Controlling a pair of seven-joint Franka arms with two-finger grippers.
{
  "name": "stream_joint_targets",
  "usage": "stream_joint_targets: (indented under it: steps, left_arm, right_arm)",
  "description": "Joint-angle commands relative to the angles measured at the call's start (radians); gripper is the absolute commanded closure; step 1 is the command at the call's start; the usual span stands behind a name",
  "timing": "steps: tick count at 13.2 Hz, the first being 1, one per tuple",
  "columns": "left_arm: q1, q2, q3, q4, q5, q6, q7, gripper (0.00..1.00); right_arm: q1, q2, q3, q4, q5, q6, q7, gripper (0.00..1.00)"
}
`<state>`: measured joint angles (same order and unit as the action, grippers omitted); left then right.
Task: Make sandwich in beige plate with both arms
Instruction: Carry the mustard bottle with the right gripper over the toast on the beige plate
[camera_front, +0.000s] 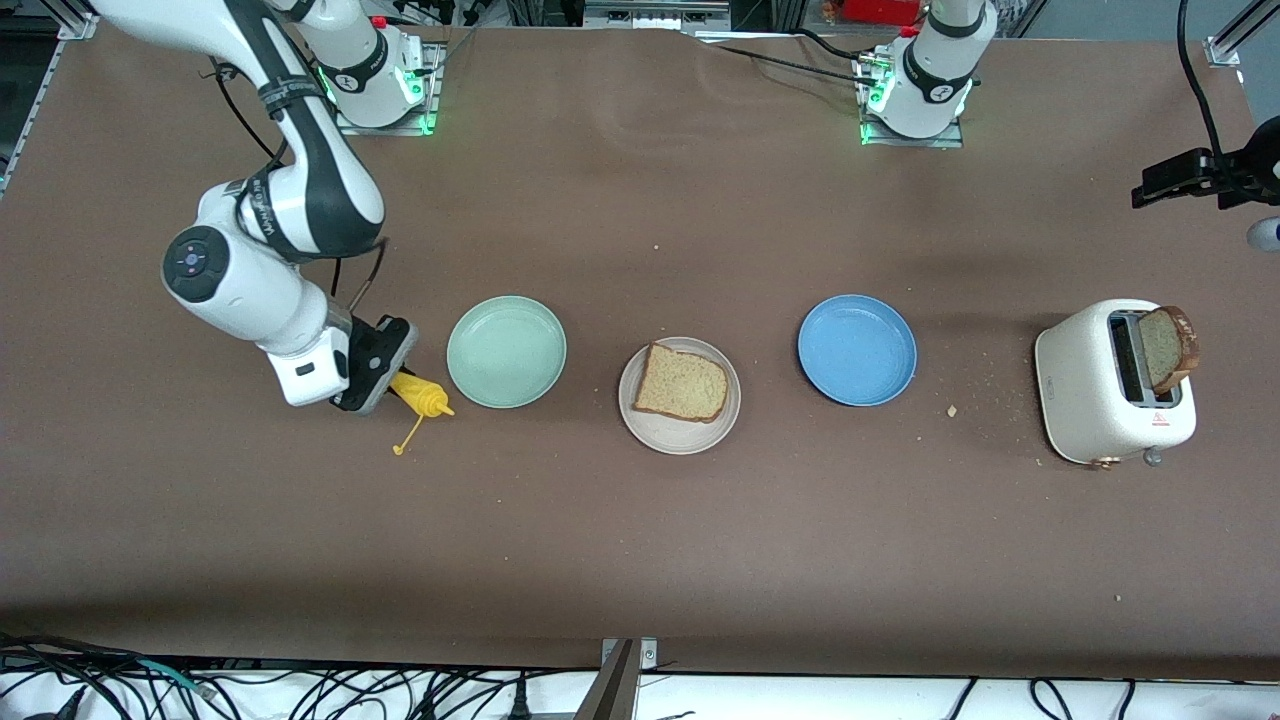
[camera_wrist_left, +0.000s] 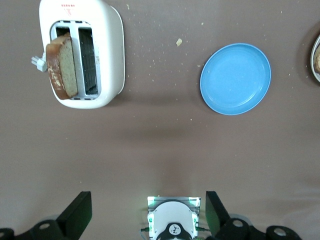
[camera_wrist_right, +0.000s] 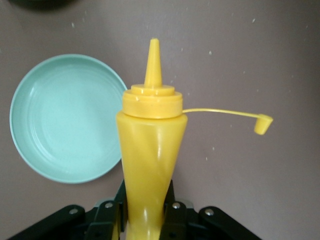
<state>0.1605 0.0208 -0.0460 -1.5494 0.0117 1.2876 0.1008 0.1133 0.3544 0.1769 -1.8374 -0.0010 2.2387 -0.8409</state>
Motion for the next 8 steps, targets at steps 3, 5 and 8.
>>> stream_joint_targets:
  steps: [3, 5, 8]
  left_arm:
    - [0.020, -0.004, 0.005, -0.009, 0.036, -0.080, -0.007, 0.00]
    - [0.027, -0.001, 0.006, -0.008, 0.036, -0.105, -0.007, 0.00]
    - [0.027, -0.004, 0.005, 0.002, 0.066, -0.158, 0.002, 0.00]
  right_arm:
    - [0.091, 0.006, 0.056, 0.138, -0.258, -0.241, 0.288, 0.69]
    - [0.109, 0.021, 0.087, 0.183, -0.318, -0.318, 0.304, 0.69]
    - [0.150, 0.086, 0.122, 0.286, -0.378, -0.457, 0.342, 0.69]
